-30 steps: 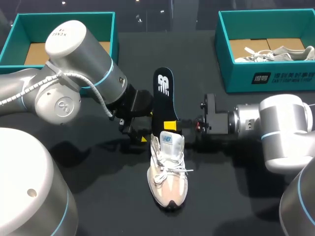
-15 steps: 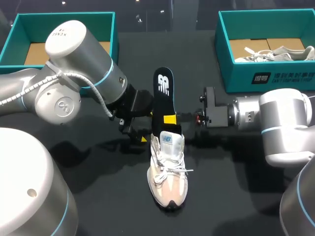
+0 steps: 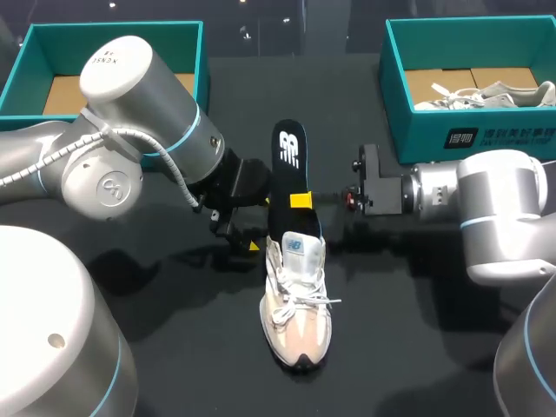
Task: Take the shoe out of the shoebox, open the shoe tongue, remove and reinsert the insole, then place the shoe into the shoebox
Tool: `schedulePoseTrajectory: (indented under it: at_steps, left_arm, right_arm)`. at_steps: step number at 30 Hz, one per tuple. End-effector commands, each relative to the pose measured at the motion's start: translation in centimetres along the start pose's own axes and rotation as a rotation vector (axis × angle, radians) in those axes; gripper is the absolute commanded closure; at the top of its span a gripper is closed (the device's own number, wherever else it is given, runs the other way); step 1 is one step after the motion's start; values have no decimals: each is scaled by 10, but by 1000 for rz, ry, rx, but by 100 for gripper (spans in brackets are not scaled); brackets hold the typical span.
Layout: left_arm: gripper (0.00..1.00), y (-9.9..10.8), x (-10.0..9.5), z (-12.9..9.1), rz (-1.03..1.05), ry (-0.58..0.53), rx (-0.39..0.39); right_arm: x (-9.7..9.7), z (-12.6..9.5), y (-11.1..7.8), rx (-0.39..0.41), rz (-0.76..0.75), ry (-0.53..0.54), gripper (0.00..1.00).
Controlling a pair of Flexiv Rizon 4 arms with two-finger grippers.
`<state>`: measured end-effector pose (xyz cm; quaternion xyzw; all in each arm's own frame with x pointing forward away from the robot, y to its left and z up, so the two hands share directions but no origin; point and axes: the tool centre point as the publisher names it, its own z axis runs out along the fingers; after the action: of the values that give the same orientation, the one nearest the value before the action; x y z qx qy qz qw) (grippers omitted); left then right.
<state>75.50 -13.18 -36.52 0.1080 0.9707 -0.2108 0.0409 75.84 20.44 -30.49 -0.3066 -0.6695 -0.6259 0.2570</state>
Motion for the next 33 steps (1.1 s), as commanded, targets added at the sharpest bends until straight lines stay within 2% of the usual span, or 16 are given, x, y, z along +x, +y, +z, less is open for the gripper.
schedulePoseTrajectory:
  at_steps: [1,15,25,33]
  left_arm:
    - [0,1,1,-2,1,1,1]
    - [0,1,1,-2,1,1,1]
    - [0,1,1,-2,1,1,1]
    - [0,1,1,-2,1,1,1]
  right_arm:
    - [-3,1,-2,6,24,3,100]
    - [-20,-2,-35,-38,153,16,100]
    - [-10,2,-58,-34,191,18,100]
    - [-2,5,-62,-12,190,14,100]
